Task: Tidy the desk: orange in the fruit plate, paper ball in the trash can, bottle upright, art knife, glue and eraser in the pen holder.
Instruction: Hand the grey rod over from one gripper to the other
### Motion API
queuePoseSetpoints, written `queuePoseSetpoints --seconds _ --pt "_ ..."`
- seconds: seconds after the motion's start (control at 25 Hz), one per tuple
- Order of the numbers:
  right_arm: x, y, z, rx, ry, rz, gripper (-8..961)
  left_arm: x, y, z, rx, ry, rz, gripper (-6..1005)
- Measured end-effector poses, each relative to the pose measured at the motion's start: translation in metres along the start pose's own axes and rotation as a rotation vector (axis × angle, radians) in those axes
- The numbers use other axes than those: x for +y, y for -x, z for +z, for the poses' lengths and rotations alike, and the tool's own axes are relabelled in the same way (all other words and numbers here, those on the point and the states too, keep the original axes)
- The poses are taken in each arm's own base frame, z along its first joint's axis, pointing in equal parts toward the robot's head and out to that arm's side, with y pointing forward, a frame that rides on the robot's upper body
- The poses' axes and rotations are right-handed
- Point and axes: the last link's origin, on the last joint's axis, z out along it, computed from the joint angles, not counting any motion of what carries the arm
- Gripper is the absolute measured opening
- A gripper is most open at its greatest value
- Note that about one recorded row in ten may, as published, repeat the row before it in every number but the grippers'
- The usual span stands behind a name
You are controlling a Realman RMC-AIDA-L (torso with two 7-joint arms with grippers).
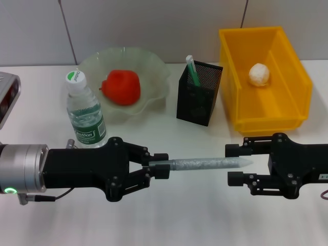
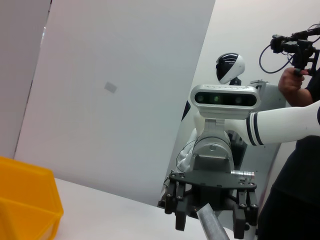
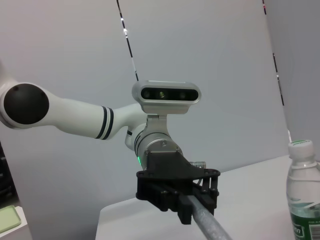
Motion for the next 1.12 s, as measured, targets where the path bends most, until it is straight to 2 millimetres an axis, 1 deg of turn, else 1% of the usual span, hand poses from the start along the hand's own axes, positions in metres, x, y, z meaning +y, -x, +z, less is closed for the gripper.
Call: queuePoseSetpoints --seconds 0.08,0.36,0.76,0.84,1.12 --pt "0.0004 -0.0003 0.001 0.004 0.006 0.0 575 0.0003 -0.0001 0.0004 -0.002 0.005 -0.001 161" --pt "0.001 0.0002 0.0056 0.005 0.02 -0.009 524 0.0014 -0.0008 0.0007 0.001 0.015 -0.003 162" --pt "0.001 0.0009 0.0069 0.002 0.025 -0.016 450 0.001 -0.0018 0.0014 0.0 0.017 -0.004 163" --pt "0.001 0.0009 0.0068 0.002 0.025 -0.016 269 0.001 -0.0018 0.0014 0.0 0.017 -0.004 163" --pt "0.0002 0.0022 0.0066 0.0 0.024 -0.023 265 0.0007 -0.002 0.0017 -0.001 0.017 -0.005 164"
